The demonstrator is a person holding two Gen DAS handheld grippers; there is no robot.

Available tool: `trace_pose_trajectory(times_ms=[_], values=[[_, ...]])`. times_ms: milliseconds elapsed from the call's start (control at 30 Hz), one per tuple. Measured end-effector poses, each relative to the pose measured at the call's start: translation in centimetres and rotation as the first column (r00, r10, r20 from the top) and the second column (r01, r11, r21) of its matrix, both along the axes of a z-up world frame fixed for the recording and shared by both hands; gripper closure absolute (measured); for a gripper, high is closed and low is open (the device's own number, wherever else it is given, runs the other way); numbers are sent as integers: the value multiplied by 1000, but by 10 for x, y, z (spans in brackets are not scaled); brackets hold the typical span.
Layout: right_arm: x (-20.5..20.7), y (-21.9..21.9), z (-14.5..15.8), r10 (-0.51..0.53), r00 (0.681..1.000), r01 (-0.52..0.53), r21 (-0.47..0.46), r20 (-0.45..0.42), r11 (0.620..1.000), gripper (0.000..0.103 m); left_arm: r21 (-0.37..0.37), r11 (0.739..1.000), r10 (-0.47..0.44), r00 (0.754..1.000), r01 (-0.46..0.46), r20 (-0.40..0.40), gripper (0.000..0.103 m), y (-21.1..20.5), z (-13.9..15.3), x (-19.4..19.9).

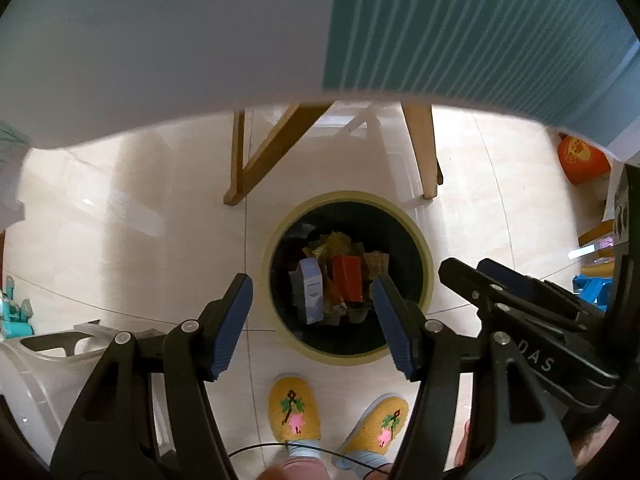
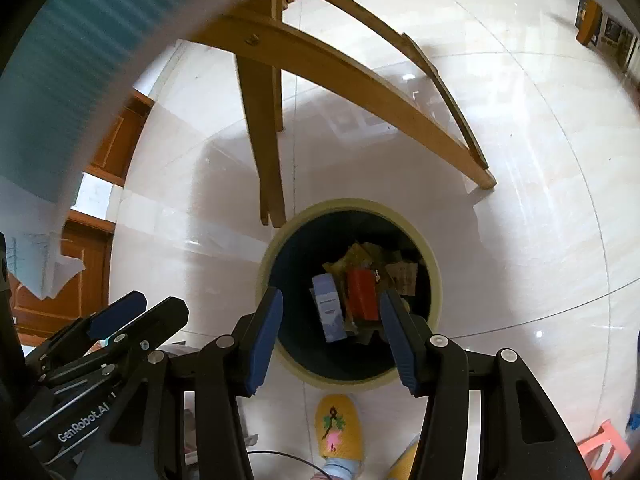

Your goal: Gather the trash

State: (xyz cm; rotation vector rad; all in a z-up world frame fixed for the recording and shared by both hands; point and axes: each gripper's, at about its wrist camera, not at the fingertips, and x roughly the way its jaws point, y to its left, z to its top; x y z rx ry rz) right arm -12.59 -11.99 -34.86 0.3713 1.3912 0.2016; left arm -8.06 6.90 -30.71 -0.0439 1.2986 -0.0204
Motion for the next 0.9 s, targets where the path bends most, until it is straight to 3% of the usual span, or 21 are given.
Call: trace_pose_trajectory(times_ms=[333,400,900], values=[[-6,-6,85,-12,1000,13,-20,28,1000,50,19,1000,10,999,-11,33,44,-4,86,-11],[-6,-9,108,-8,999,9,-22,34,1000,45,29,999,12,999,-13,43,44,-5,110,-12],[8,-19,291,75,989,-67,-73,125,995,44,55,996,66,991,-72,113,44,-16,263,-8]])
